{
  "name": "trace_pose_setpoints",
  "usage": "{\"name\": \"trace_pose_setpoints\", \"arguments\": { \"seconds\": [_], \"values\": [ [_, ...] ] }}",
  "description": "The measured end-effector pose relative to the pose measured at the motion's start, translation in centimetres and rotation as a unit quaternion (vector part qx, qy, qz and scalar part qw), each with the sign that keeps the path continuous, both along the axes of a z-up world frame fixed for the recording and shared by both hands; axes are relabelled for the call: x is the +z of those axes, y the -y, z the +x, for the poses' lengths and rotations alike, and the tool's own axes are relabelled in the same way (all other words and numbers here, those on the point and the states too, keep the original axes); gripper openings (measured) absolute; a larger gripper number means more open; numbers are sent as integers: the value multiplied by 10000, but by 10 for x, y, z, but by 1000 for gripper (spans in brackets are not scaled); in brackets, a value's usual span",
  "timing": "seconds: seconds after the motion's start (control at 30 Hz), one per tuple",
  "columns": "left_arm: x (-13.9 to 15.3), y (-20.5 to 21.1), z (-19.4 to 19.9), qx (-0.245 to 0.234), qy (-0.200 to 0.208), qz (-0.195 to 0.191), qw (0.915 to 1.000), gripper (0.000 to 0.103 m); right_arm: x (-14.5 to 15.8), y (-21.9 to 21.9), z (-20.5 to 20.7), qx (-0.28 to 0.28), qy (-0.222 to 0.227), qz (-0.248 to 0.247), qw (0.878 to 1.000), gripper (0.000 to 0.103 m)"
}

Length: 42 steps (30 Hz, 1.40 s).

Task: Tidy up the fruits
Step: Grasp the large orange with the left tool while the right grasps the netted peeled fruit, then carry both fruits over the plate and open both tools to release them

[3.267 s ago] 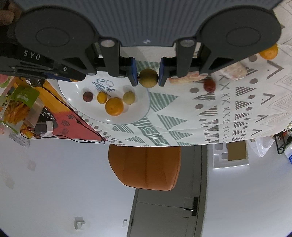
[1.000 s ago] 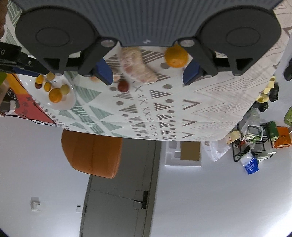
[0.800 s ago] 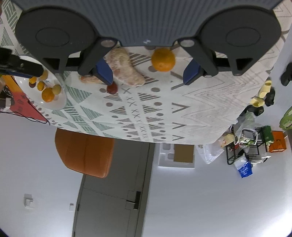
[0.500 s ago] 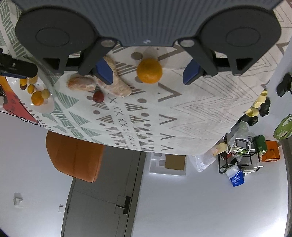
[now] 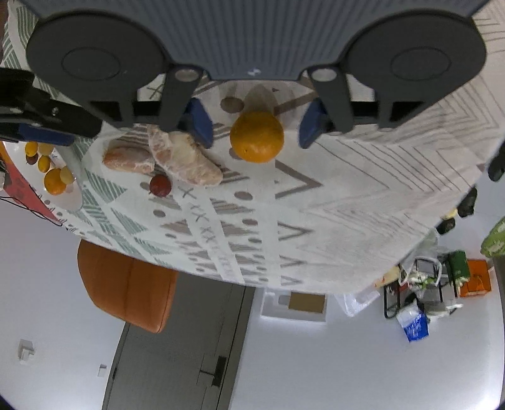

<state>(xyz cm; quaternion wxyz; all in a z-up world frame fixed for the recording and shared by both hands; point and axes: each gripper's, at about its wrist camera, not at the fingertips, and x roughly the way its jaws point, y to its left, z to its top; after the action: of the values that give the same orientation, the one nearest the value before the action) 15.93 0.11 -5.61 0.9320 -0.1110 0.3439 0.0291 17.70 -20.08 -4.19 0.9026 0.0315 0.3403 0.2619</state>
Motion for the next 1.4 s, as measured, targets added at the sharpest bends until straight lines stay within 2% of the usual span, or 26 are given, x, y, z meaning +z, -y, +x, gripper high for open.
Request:
{"name": "trace_pose_setpoints", "arguments": {
  "seconds": [0.03, 0.33, 0.53, 1.1, 1.17, 1.23, 1.27, 1.4],
  "values": [
    [-3, -1, 2, -13, -50, -38, 10000, 37, -1, -2, 2, 35, -7, -28, 10000, 67],
    [-4, -11, -7, -83, 38, -101, 9999, 36, -12, -31, 14, 298, -51, -186, 9994, 67],
    [-1, -19, -6, 32, 24, -140, 9999, 36, -14, -50, 15, 505, -19, -333, 9982, 67],
    [7, -38, -12, 260, 140, -225, 9993, 36, -25, -79, 21, 472, 195, -676, 9964, 66],
    [8, -39, -14, 288, 130, -209, 9993, 36, -26, -84, 16, 465, 305, -853, 9948, 64],
    [9, -40, -17, 295, 138, -194, 9993, 36, -27, -88, 13, 389, 445, -1068, 9925, 52],
    [10, -40, -18, 321, 124, -198, 9992, 36, -26, -87, 13, 344, 501, -1123, 9918, 39],
    [14, -39, -26, 325, 149, -207, 9991, 36, -22, -78, 13, 342, 399, -980, 9938, 38]
  ]
}}
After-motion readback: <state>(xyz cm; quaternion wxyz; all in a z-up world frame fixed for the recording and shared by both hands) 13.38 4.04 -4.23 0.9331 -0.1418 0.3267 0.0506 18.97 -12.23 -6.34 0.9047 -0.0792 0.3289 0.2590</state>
